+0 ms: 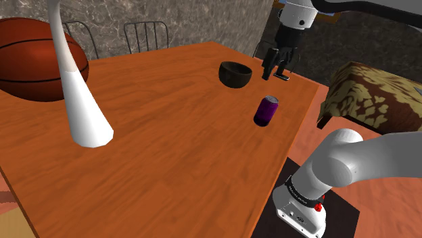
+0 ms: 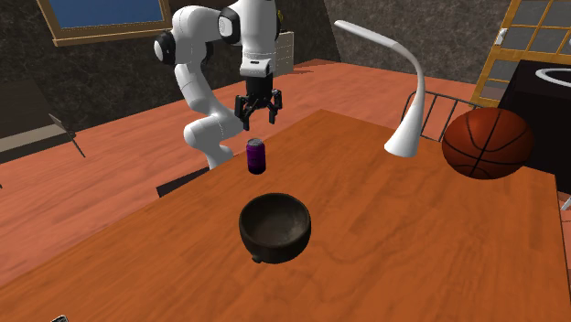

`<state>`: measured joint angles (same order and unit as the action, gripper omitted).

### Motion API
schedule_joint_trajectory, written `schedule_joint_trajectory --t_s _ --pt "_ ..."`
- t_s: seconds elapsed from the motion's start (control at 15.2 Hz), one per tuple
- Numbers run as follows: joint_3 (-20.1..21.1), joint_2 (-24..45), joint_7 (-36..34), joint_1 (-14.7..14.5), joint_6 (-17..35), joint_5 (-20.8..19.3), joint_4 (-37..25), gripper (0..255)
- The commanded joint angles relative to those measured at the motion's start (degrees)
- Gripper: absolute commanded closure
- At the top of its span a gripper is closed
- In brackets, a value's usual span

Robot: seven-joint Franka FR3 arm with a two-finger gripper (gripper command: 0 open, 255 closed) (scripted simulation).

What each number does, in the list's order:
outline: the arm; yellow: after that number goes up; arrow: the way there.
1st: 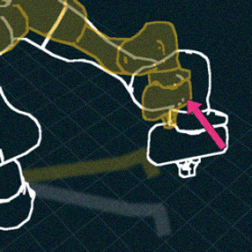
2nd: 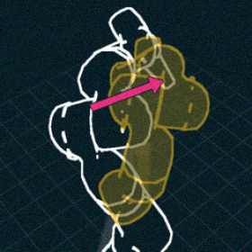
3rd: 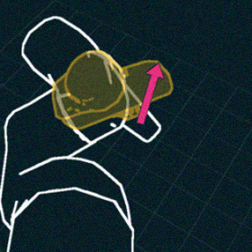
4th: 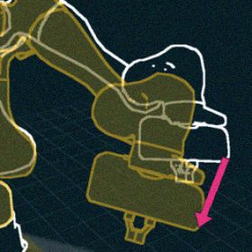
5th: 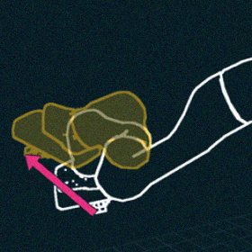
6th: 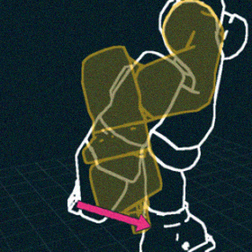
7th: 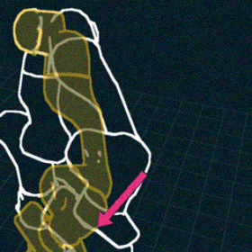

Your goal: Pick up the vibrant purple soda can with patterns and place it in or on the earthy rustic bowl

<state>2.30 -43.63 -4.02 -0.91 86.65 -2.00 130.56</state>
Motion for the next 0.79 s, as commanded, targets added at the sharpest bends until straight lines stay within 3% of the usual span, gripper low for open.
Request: schedule_joint_trajectory --t_s 0.0,0.33,0.73 --pt "0.0 0.0 0.0 0.0 0.0 0.0 0.0 0" --pt "-0.53 -6.3 -1.7 0.07 5.98 2.0 12.56 0" --pt "-0.55 -7.31 -1.78 0.06 9.83 2.13 17.44 0"
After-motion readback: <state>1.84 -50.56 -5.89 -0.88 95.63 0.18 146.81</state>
